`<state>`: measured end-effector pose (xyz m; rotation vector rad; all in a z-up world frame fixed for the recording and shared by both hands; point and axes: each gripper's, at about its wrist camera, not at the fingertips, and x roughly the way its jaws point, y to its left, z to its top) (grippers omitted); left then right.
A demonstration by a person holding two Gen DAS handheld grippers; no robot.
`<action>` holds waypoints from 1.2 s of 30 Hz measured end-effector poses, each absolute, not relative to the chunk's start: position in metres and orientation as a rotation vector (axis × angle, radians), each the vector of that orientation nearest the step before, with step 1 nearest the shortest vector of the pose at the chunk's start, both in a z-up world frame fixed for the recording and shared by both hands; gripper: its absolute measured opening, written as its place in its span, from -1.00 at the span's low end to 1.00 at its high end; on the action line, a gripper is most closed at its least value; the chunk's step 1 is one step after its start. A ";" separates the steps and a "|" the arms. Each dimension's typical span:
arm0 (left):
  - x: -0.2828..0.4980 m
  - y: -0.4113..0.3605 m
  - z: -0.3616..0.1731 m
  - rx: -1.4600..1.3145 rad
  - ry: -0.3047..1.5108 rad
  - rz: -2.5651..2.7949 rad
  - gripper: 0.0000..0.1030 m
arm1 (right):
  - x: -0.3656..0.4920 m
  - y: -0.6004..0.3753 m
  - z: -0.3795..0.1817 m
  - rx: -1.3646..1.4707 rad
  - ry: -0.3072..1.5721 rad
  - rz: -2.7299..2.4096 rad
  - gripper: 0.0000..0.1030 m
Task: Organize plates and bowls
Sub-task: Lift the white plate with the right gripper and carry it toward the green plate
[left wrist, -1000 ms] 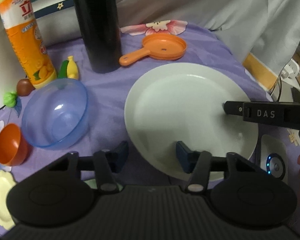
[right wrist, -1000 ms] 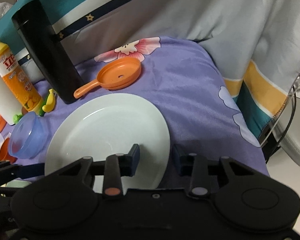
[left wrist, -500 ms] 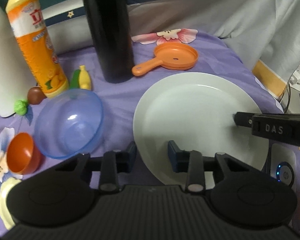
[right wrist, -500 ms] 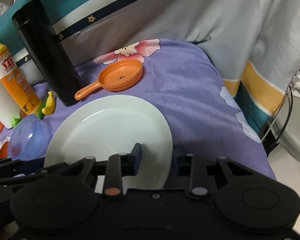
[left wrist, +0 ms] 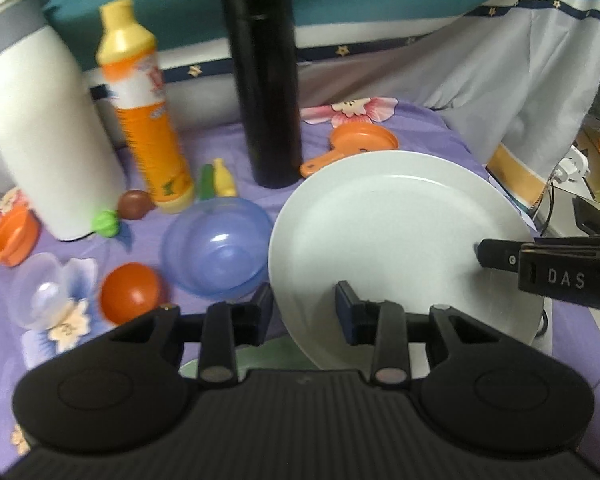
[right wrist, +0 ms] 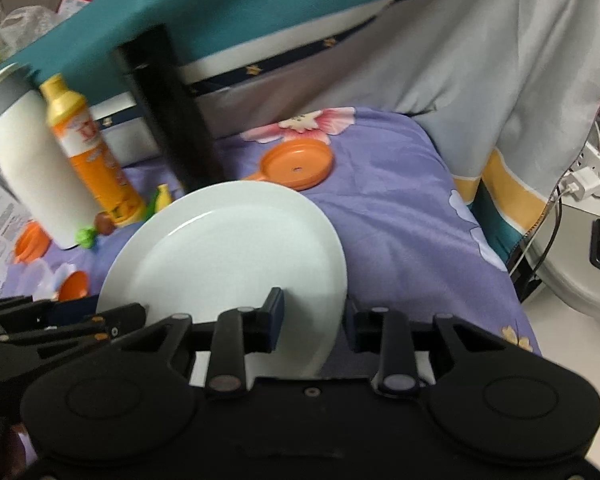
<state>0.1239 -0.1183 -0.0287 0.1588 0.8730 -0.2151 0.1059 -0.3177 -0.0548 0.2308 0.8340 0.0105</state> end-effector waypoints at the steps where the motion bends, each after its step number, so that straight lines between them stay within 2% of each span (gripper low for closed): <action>1: 0.118 -0.112 -0.025 0.160 0.869 -0.213 -0.35 | 0.100 -0.312 -0.050 0.228 0.835 0.017 -0.40; 17: 0.020 -0.007 0.009 0.183 0.863 -0.163 -0.35 | 0.008 -0.225 -0.009 0.235 0.873 0.163 -0.40; 36: -0.054 0.106 -0.027 0.152 0.981 -0.089 -0.35 | -0.059 -0.105 -0.034 0.134 1.064 0.352 -0.40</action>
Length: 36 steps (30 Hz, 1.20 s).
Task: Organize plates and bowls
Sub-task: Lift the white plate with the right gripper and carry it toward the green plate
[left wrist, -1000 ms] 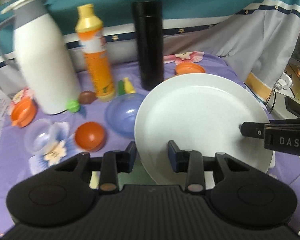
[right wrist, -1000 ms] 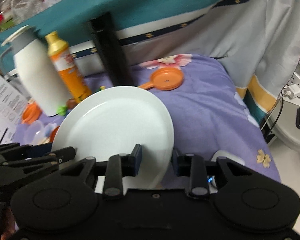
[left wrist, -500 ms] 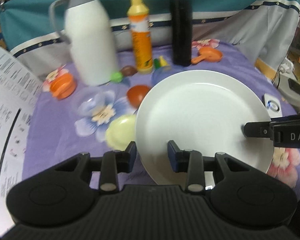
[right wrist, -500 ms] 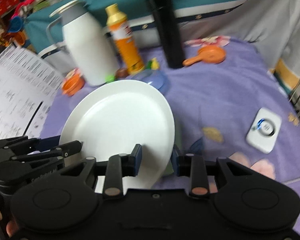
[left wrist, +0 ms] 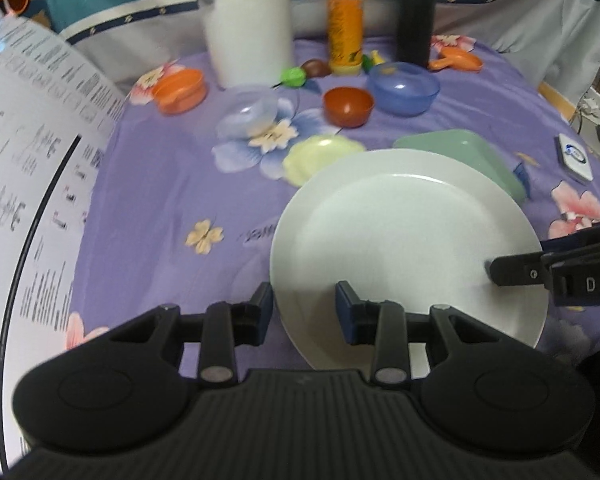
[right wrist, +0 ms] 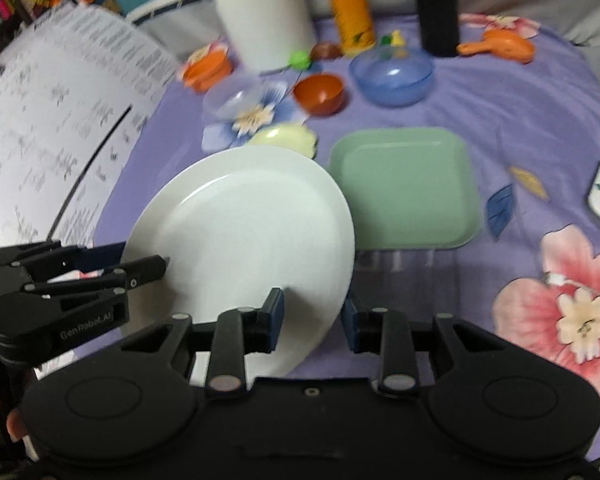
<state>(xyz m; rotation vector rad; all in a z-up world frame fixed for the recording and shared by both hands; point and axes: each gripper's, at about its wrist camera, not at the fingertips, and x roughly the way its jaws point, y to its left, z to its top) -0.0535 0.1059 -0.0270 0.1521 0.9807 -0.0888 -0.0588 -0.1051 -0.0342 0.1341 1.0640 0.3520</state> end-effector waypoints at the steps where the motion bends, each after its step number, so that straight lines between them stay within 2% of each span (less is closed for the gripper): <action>1: -0.054 0.110 -0.029 0.148 0.984 -0.085 -0.35 | -0.060 -0.100 -0.038 0.124 1.072 0.357 -0.40; 20: -0.056 0.153 -0.071 0.087 1.049 -0.071 -0.35 | -0.046 -0.050 -0.069 0.013 1.173 0.408 -0.40; 22: -0.055 0.153 -0.075 0.083 1.051 -0.074 -0.29 | -0.045 -0.050 -0.072 0.008 1.175 0.412 -0.36; 23: -0.055 0.152 -0.076 0.085 1.050 -0.072 -0.11 | -0.045 -0.050 -0.073 0.008 1.173 0.415 -0.35; 24: -0.055 0.152 -0.077 0.088 1.044 -0.068 0.16 | -0.046 -0.051 -0.073 0.004 1.172 0.417 -0.28; 25: -0.056 0.151 -0.077 0.092 1.032 -0.062 0.30 | -0.045 -0.050 -0.073 0.002 1.165 0.419 -0.21; 26: -0.057 0.151 -0.076 0.096 1.019 -0.056 0.55 | -0.046 -0.052 -0.072 0.001 1.157 0.419 0.04; 27: -0.057 0.152 -0.074 0.096 1.004 -0.047 0.80 | -0.045 -0.052 -0.071 0.005 1.150 0.421 0.43; 29: -0.057 0.155 -0.070 0.081 0.976 -0.033 1.00 | -0.047 -0.057 -0.064 0.024 1.118 0.432 0.79; 33: -0.052 0.163 -0.061 0.029 0.948 -0.009 1.00 | -0.049 -0.071 -0.053 0.036 1.056 0.420 0.96; 36: -0.048 0.163 -0.055 0.002 0.926 0.005 1.00 | -0.048 -0.083 -0.050 0.062 1.040 0.401 0.98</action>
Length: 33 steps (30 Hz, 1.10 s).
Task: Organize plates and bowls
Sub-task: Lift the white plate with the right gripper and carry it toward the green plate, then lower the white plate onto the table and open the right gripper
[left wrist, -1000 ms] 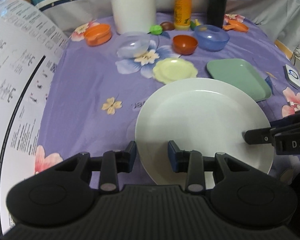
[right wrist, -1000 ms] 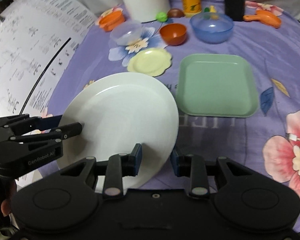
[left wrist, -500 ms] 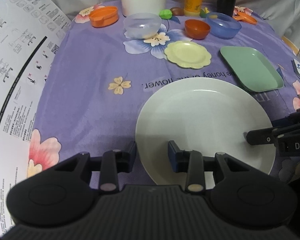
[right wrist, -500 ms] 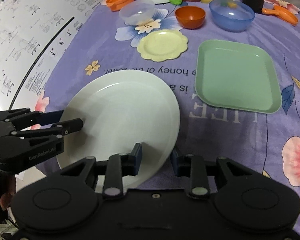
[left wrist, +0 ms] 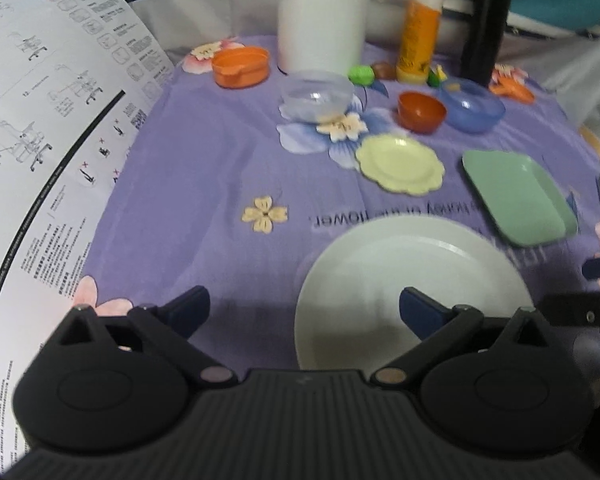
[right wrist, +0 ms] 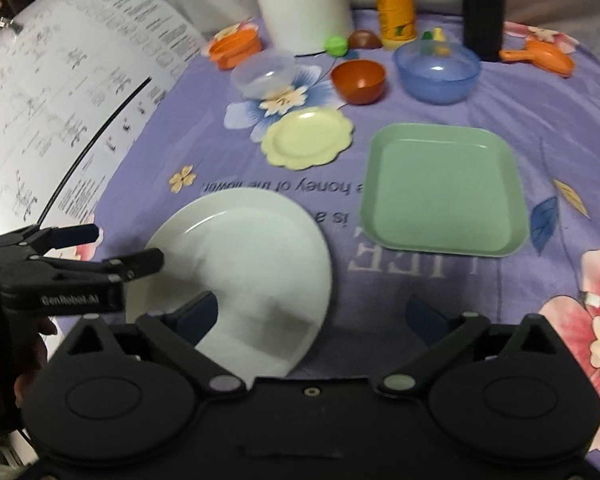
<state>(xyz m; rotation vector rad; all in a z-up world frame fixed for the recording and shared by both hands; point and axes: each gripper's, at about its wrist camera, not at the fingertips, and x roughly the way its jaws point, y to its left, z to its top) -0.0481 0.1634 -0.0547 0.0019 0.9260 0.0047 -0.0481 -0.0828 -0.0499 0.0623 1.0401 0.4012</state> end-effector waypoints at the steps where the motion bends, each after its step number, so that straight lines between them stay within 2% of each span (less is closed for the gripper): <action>1: -0.047 0.162 -0.053 -0.001 0.918 0.006 1.00 | -0.048 -0.086 -0.049 0.067 1.033 0.396 0.98; 19: -0.012 0.078 -0.029 0.103 0.842 -0.107 1.00 | -0.033 -0.165 -0.034 0.175 0.907 0.231 1.00; 33: 0.034 0.025 -0.052 0.056 0.875 -0.187 1.00 | 0.010 -0.216 -0.059 0.232 0.893 0.125 1.00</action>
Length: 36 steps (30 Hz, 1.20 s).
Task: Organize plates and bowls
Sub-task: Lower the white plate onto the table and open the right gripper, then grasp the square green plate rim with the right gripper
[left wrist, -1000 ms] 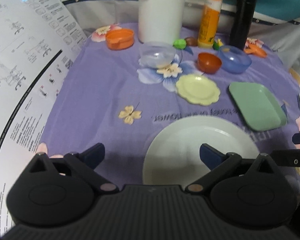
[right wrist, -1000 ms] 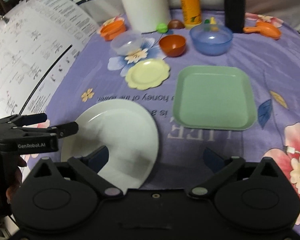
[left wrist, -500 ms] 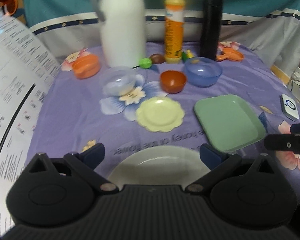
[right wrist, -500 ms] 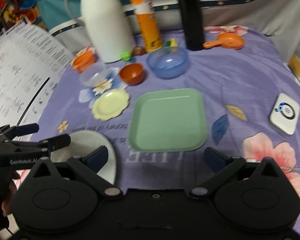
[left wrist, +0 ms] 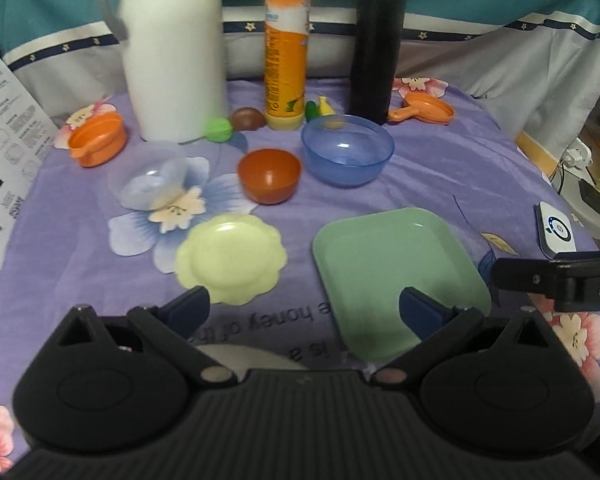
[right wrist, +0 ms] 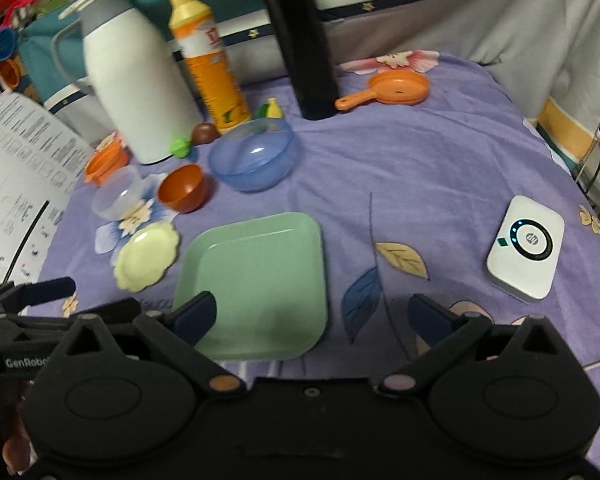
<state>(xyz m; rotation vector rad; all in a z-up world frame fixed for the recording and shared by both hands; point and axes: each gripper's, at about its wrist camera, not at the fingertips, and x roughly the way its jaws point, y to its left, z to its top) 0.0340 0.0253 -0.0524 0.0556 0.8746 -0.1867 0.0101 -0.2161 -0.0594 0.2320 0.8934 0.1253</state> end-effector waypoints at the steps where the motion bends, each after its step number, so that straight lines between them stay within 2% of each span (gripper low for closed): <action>1: 0.037 0.022 -0.055 0.055 0.878 -0.189 1.00 | 0.014 -0.219 -0.062 0.239 0.894 0.122 1.00; 7: 0.051 0.007 -0.067 0.064 0.899 -0.204 0.99 | 0.033 -0.225 -0.076 0.261 0.906 0.116 0.99; 9: 0.053 0.003 -0.071 0.071 0.904 -0.207 0.96 | 0.038 -0.225 -0.080 0.264 0.910 0.117 0.89; 16: 0.061 -0.004 -0.084 0.067 0.930 -0.216 0.76 | 0.050 -0.220 -0.093 0.269 0.925 0.141 0.69; 18: 0.063 -0.004 -0.087 0.057 0.941 -0.218 0.65 | 0.053 -0.217 -0.095 0.264 0.923 0.150 0.50; 22: 0.066 -0.004 -0.092 0.042 0.957 -0.230 0.45 | 0.056 -0.213 -0.099 0.259 0.923 0.172 0.27; 25: 0.067 -0.006 -0.095 0.037 0.968 -0.244 0.10 | 0.058 -0.210 -0.102 0.244 0.926 0.187 0.02; 26: 0.068 -0.007 -0.097 0.032 0.977 -0.252 -0.05 | 0.058 -0.209 -0.103 0.238 0.930 0.193 -0.13; 27: 0.069 -0.007 -0.099 0.029 0.985 -0.256 -0.14 | 0.059 -0.208 -0.105 0.232 0.941 0.208 -0.18; 30: 0.069 -0.008 -0.103 0.031 0.987 -0.257 -0.20 | 0.058 -0.203 -0.106 0.198 0.930 0.215 -0.20; 36: 0.068 -0.009 -0.105 0.036 0.977 -0.258 -0.19 | 0.060 -0.198 -0.108 0.161 0.916 0.218 -0.20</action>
